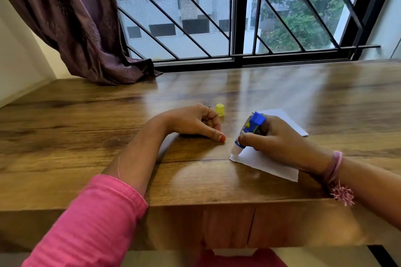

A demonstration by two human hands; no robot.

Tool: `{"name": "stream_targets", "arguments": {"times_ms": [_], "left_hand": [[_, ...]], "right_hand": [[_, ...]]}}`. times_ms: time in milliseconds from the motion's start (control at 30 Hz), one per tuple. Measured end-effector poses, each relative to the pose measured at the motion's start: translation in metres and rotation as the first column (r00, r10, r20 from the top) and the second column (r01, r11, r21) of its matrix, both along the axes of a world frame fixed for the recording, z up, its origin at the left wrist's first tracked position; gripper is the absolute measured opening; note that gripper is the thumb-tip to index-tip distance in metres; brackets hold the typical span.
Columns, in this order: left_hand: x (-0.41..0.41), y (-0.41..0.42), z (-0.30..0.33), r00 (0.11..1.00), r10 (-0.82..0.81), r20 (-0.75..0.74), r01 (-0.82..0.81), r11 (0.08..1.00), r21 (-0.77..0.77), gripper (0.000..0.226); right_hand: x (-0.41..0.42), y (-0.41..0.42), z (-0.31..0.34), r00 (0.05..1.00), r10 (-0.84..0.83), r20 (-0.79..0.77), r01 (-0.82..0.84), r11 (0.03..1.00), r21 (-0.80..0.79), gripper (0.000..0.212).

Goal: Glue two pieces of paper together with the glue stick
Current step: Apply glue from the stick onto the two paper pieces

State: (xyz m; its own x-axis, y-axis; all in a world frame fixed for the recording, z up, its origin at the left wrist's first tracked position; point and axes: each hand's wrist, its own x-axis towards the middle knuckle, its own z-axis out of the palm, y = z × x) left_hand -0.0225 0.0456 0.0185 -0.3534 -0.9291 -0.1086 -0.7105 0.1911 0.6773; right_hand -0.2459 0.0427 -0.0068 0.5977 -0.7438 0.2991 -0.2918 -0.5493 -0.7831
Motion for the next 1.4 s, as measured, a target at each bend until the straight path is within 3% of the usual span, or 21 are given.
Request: {"name": "stream_targets", "arguments": {"times_ms": [300, 500, 633, 800, 933, 1100, 1400], "left_hand": [[0.0001, 0.0016, 0.0029, 1.000, 0.010, 0.018, -0.010, 1.000, 0.002, 0.015], [-0.0004, 0.0025, 0.0030, 1.000, 0.014, 0.012, -0.014, 1.000, 0.008, 0.014], [-0.0004, 0.0032, 0.0040, 0.999, 0.022, 0.029, -0.023, 1.000, 0.010, 0.016], [-0.0012, 0.0037, 0.0043, 0.999, 0.029, 0.031, -0.029, 1.000, 0.008, 0.015], [-0.0011, 0.0033, 0.0045, 0.999, 0.027, 0.039, -0.027, 1.000, 0.012, 0.016], [-0.0005, 0.0026, 0.0033, 0.999, 0.026, 0.027, -0.026, 1.000, 0.007, 0.017], [-0.0006, 0.0013, 0.0030, 0.999, 0.024, 0.033, -0.024, 1.000, 0.000, 0.015]], "right_hand": [[0.0002, 0.0058, 0.0036, 0.995, 0.100, -0.023, -0.101, 0.994, -0.030, 0.011], [-0.0012, 0.0008, 0.0027, 1.000, 0.025, 0.006, -0.025, 0.997, -0.069, 0.020], [-0.0003, 0.0062, 0.0042, 0.997, 0.073, -0.032, -0.075, 0.995, -0.061, 0.014], [-0.0022, 0.0006, 0.0032, 1.000, -0.003, -0.027, 0.001, 0.997, -0.074, 0.016], [-0.0017, 0.0055, 0.0041, 0.996, 0.064, -0.060, -0.068, 0.995, -0.074, 0.015], [-0.0035, -0.0009, 0.0022, 0.999, -0.013, -0.033, 0.010, 0.997, -0.071, 0.015], [-0.0029, -0.0009, 0.0040, 1.000, -0.012, -0.024, 0.011, 0.998, -0.065, 0.012]]}}
